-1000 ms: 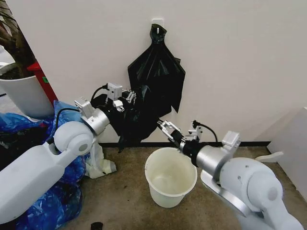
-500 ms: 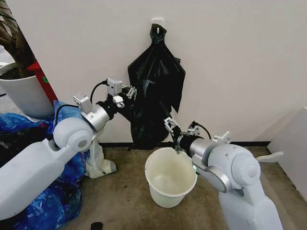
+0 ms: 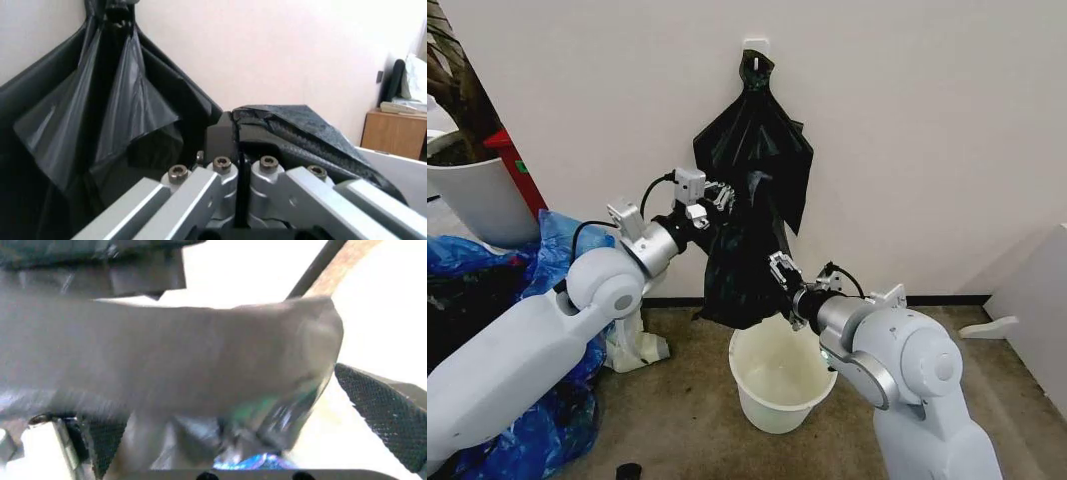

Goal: Place the garbage bag over the trash bin.

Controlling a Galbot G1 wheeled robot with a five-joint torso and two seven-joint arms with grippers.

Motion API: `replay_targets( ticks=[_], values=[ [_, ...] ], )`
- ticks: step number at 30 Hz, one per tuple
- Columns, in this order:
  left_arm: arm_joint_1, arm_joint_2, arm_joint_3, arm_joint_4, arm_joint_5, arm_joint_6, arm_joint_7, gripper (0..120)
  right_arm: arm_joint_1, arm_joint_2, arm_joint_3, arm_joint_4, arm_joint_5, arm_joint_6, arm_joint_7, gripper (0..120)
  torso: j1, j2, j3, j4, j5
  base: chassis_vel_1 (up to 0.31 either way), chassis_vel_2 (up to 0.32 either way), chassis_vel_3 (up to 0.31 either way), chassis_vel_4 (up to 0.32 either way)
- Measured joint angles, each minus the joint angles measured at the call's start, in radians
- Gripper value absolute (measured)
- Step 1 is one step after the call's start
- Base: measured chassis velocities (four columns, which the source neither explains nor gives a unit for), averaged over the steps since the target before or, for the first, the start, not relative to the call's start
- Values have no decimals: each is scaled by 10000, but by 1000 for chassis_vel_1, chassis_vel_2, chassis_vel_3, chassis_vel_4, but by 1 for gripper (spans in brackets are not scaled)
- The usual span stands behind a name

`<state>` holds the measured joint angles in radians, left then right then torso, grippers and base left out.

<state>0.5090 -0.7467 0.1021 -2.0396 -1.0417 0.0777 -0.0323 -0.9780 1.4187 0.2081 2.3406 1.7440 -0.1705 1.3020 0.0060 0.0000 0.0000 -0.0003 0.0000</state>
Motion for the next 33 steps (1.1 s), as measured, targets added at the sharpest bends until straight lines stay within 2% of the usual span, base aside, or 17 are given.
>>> replay_targets(
  ticks=[8,10,11,14,20,33],
  values=[
    [-11,27,-117,-87,-8,0,7,0,-26,-240,15,-365,-713,-357,88,100,0,0,0,1,0,0,0,0,0],
    [-46,3,-171,-9,-10,0,9,0,-181,-344,-25,-365,-1033,-730,-36,100,0,0,0,1,1,0,0,0,0],
    [-56,-21,-255,135,3,-8,15,0,-357,-558,-25,-268,-1488,-1368,-309,100,0,0,0,-1,1,0,0,0,0],
    [-6,-30,-325,263,62,-36,36,0,-426,-786,-9,-84,-1830,-1770,-576,100,0,0,-1,-2,3,0,0,0,0],
    [319,-56,-496,626,384,-205,131,0,-420,-1496,56,356,-1666,-2192,-593,100,0,0,0,1,-2,0,0,0,0],
    [97,-215,-693,1424,501,-334,233,0,-785,-2172,178,708,-1018,-2360,-318,100,0,0,0,-1,0,0,0,0,0]
  ],
)
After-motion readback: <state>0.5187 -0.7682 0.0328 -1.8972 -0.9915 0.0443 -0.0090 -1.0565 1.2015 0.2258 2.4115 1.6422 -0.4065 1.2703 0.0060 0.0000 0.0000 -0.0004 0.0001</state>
